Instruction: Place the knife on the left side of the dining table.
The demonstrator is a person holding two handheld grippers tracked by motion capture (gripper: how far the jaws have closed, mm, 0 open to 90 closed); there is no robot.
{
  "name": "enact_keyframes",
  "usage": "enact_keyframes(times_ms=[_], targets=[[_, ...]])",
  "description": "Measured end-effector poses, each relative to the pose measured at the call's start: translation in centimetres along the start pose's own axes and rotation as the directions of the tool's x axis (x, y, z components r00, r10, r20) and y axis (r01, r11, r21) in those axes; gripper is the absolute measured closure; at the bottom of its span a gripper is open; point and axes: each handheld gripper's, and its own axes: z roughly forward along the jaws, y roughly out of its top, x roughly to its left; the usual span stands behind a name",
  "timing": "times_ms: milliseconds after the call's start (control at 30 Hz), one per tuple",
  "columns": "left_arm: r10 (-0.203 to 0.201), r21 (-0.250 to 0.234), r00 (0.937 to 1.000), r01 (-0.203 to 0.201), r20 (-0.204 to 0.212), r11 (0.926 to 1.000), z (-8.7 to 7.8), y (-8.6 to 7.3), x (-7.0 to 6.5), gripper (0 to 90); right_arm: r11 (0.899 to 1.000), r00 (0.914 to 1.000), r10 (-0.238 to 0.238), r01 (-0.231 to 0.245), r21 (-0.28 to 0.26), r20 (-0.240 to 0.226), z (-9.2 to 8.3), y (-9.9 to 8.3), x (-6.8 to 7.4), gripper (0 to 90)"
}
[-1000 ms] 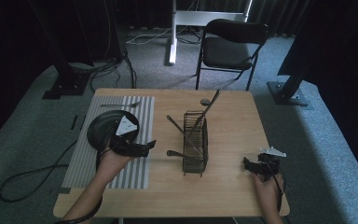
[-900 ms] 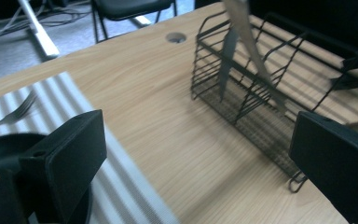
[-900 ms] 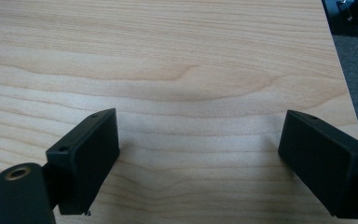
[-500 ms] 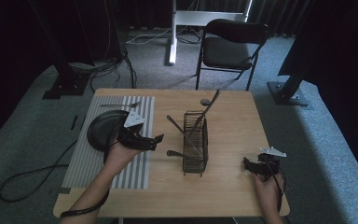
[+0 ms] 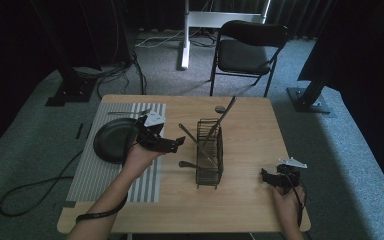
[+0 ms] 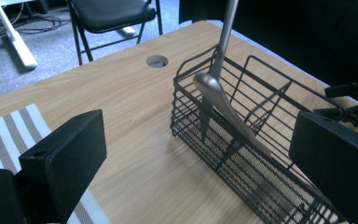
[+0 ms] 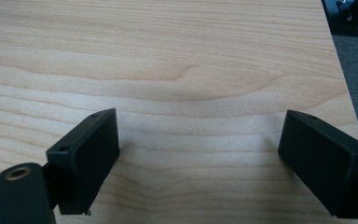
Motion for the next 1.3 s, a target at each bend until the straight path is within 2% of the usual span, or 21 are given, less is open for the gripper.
enact_keyframes(times_ms=[67,100,233,367,400,567,600,700,767,833,967,1033,1200,1300], targets=[[-0.006,-0.005,0.9998,0.006,0.019,1.0000,0.2,0.2,0.0,4.5,1.000,1.0000,0.000,0.000,0.000,0.000,0.0,0.0,0.0,11.5],[-0.008,-0.011,0.9998,0.009,0.015,0.9999,0.4,0.4,0.0,8.2,1.000,1.0000,0.000,0.000,0.000,0.000,0.0,0.0,0.0,11.5],[-0.012,-0.014,0.9998,0.013,0.018,0.9998,0.8,0.6,-0.1,13.7,1.000,1.0000,0.000,0.000,0.000,0.000,0.0,0.0,0.0,11.5],[-0.034,-0.010,0.9992,0.034,0.020,0.9994,1.5,0.8,0.1,19.8,1.000,1.0000,0.000,0.000,0.000,0.000,0.0,0.0,0.0,11.5],[-0.051,0.005,0.9984,0.051,0.022,0.9987,1.8,0.9,0.2,20.3,1.000,1.0000,0.000,0.000,0.000,0.001,0.0,0.0,0.0,11.6],[-0.072,0.004,0.9971,0.072,0.027,0.9974,2.1,0.7,0.4,36.6,1.000,1.0000,0.002,-0.002,0.001,0.001,0.0,0.0,0.0,11.6],[-0.088,0.000,0.9949,0.088,0.048,0.9961,2.2,0.7,0.6,41.3,1.000,1.0000,0.002,-0.002,0.001,0.001,0.0,0.0,0.0,11.6],[-0.081,0.001,0.9953,0.081,0.053,0.9967,2.2,0.7,0.5,47.7,1.000,1.0000,0.002,-0.002,0.001,0.001,0.0,0.0,0.0,11.7],[-0.076,0.004,0.9944,0.076,0.074,0.9971,2.3,0.8,0.6,48.5,1.000,1.0000,0.002,-0.002,0.001,0.001,0.0,0.0,0.0,11.7],[-0.079,0.000,0.9936,0.080,0.081,0.9968,2.4,0.8,0.5,53.5,1.000,1.0000,0.002,-0.002,0.001,0.001,0.0,0.0,0.0,11.7],[-0.054,-0.014,0.9948,0.055,0.087,0.9984,2.4,0.8,-0.1,66.6,1.000,1.0000,0.001,-0.001,0.000,0.001,0.0,0.0,0.0,11.7],[-0.034,-0.016,0.9960,0.035,0.083,0.9992,2.3,0.8,-0.1,67.3,1.000,1.0000,0.001,-0.001,0.000,0.001,0.0,0.0,0.0,11.7],[-0.043,-0.033,0.9943,0.046,0.098,0.9984,2.1,0.7,-0.1,70.8,1.000,1.0000,0.001,-0.001,0.000,0.001,0.0,0.0,0.0,11.7],[-0.063,-0.038,0.9879,0.069,0.142,0.9969,1.8,0.7,-0.2,74.3,1.000,1.0000,0.001,-0.001,0.000,0.001,0.0,0.0,0.0,11.7]])
